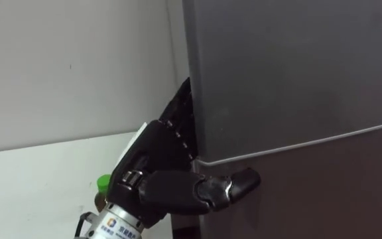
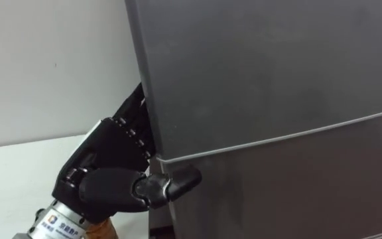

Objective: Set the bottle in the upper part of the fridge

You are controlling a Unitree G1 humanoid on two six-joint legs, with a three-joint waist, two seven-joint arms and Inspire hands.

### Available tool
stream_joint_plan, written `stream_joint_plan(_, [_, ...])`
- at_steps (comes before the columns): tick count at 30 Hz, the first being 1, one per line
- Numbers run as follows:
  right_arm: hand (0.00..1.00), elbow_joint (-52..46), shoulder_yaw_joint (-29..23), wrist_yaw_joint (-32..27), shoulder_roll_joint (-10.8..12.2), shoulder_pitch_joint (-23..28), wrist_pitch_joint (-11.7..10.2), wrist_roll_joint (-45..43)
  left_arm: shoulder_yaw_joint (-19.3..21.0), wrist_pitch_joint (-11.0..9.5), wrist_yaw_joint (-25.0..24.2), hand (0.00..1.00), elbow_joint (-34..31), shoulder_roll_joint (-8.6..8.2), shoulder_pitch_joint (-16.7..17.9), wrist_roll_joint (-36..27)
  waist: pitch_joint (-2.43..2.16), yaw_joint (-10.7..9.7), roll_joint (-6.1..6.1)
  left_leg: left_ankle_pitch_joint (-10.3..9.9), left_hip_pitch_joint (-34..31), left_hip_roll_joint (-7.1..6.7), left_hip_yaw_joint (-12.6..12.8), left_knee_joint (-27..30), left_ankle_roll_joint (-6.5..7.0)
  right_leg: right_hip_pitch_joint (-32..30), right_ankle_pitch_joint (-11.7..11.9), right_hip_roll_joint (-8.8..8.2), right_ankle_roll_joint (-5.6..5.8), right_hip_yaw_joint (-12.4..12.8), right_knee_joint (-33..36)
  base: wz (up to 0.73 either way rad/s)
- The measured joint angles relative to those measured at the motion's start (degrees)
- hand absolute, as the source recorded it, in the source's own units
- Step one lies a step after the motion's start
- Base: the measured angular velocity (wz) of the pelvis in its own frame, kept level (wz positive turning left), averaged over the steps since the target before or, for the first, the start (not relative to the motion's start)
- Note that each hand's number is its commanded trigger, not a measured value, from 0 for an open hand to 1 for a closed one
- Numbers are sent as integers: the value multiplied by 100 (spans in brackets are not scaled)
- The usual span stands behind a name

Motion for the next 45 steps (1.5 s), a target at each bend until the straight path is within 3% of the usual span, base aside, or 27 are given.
stream_joint_plan(6, [0, 3, 63, 35, -7, -12, -23, 1, 81, -8, -107, 100, 52, -97, 4, 5, 10, 26, -18, 0, -23, -11, 3, 0, 0, -14, 0, 7, 4, -7, -4, 1])
stream_joint_plan(8, [0, 10, 87, 45, -6, -48, -23, 0, 78, -1, -96, 77, 90, -203, 4, 79, 10, 10, -16, 1, -27, -18, 3, 0, 1, -18, 1, 4, 7, -2, -8, 6])
stream_joint_plan(12, [0, 23, 97, 52, 1, -53, -20, 2, 94, -37, -121, 49, 93, -254, 4, 129, -2, 11, -2, 1, -36, -16, 3, -3, 1, -14, 1, 8, 7, 1, -33, 0])
stream_joint_plan(13, [0, 26, 96, 52, 1, -54, -18, -1, 95, -38, -145, 30, 93, -268, 3, 128, -11, 12, 7, 1, -41, -17, 3, -4, 1, -12, 3, 9, 9, 3, -49, 0])
stream_joint_plan(17, [0, 41, 95, 52, 1, -59, -17, -2, 94, -39, -202, 11, 92, -279, 3, 107, -18, 8, 11, 1, -27, -18, 2, -6, 1, 0, 6, 8, 12, 10, -50, 0])
stream_joint_plan(23, [0, 44, 94, 52, 2, -56, -15, -1, 49, -35, -398, 0, 92, -344, 3, 104, 0, 7, -17, 1, 8, -18, 4, -10, 1, 26, 7, 10, 12, 22, -48, 0])
stream_joint_plan(39, [0, 27, 103, 153, -7, -27, -24, -11, -96, 23, -617, 0, 95, -294, 3, 110, -10, 1, -26, 1, 83, -24, 5, -5, 1, 83, 9, 11, 15, 16, -65, 0])
stream_joint_plan(45, [0, 36, 114, 151, -6, -26, -91, -7, -273, -62, -621, 0, 94, -260, 3, 104, -53, -10, -8, 1, 55, -31, 8, -3, 2, 65, 12, -1, 22, -5, -67, 2])
